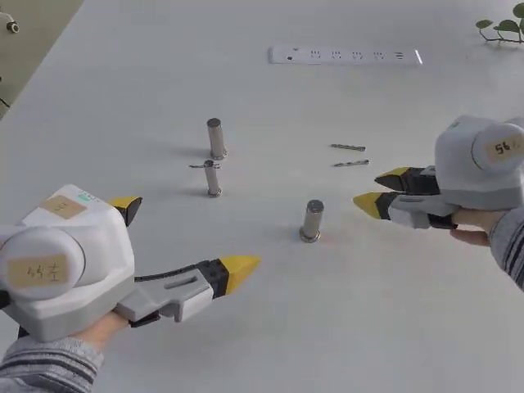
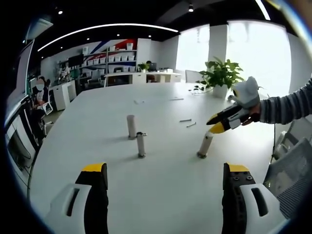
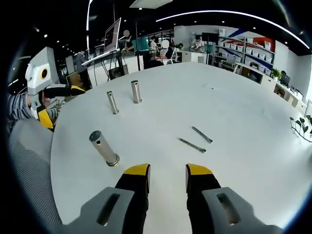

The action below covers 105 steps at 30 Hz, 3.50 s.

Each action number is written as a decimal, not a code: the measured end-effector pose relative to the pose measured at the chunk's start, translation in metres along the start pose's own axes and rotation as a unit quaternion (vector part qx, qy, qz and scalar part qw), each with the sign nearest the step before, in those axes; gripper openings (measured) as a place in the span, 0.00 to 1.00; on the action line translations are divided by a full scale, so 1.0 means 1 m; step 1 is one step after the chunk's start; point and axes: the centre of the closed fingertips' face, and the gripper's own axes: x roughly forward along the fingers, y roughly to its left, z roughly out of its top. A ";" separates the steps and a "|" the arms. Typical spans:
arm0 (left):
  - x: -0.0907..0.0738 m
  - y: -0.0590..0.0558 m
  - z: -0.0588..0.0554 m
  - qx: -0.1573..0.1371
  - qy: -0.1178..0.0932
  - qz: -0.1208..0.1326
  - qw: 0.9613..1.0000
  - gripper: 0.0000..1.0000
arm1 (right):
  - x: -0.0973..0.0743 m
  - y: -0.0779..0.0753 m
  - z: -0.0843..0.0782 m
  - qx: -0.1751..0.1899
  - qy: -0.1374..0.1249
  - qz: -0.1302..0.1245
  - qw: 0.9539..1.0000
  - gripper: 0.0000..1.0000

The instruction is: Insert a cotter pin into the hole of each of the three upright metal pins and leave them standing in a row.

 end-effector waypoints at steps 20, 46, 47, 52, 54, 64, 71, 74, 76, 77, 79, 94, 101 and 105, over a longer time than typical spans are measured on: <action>0.000 0.008 -0.005 -0.003 0.006 0.009 1.000 0.95 | 0.044 -0.049 0.010 -0.052 0.067 0.011 0.996 0.17; 0.002 0.000 -0.007 0.014 0.020 -0.010 1.000 0.89 | 0.043 -0.042 0.004 -0.126 0.137 0.058 0.981 0.00; 0.002 -0.001 -0.007 0.014 0.021 -0.010 1.000 0.89 | 0.044 -0.044 0.004 -0.131 0.137 0.059 0.980 0.00; 0.003 -0.001 -0.007 0.013 0.025 -0.013 1.000 0.89 | 0.045 -0.044 0.005 -0.143 0.135 0.060 0.979 0.00; 0.003 -0.001 -0.005 0.013 0.024 -0.014 1.000 0.89 | 0.045 -0.043 0.005 -0.151 0.133 0.059 0.978 0.00; 0.000 -0.009 0.012 0.015 0.013 -0.034 0.999 0.80 | 0.036 -0.032 0.026 -0.195 0.081 0.050 0.976 0.00; 0.008 -0.026 0.024 0.025 0.014 -0.066 0.997 0.73 | 0.029 -0.007 0.047 -0.272 0.045 0.067 0.959 0.00; 0.012 -0.031 0.031 0.021 0.007 -0.080 0.997 0.67 | 0.023 0.006 0.054 -0.295 0.032 0.074 0.952 0.00; 0.014 -0.034 0.035 0.011 0.007 -0.087 0.996 0.62 | 0.018 0.017 0.058 -0.310 0.024 0.078 0.947 0.00; 0.015 -0.035 0.037 0.006 0.008 -0.090 0.996 0.60 | 0.015 0.023 0.061 -0.321 0.021 0.081 0.943 0.00; 0.017 -0.038 0.042 -0.004 0.003 -0.094 0.996 0.57 | 0.011 0.031 0.065 -0.329 0.014 0.084 0.940 0.00; 0.032 -0.057 0.066 -0.120 -0.015 -0.136 0.983 0.35 | -0.017 0.095 0.083 -0.408 -0.035 0.121 0.904 0.00; 0.032 -0.062 0.069 -0.146 -0.022 -0.144 0.978 0.23 | -0.026 0.114 0.088 -0.421 -0.050 0.131 0.896 0.00; 0.031 -0.064 0.071 -0.162 -0.028 -0.149 0.975 0.15 | -0.029 0.120 0.090 -0.422 -0.057 0.134 0.895 0.00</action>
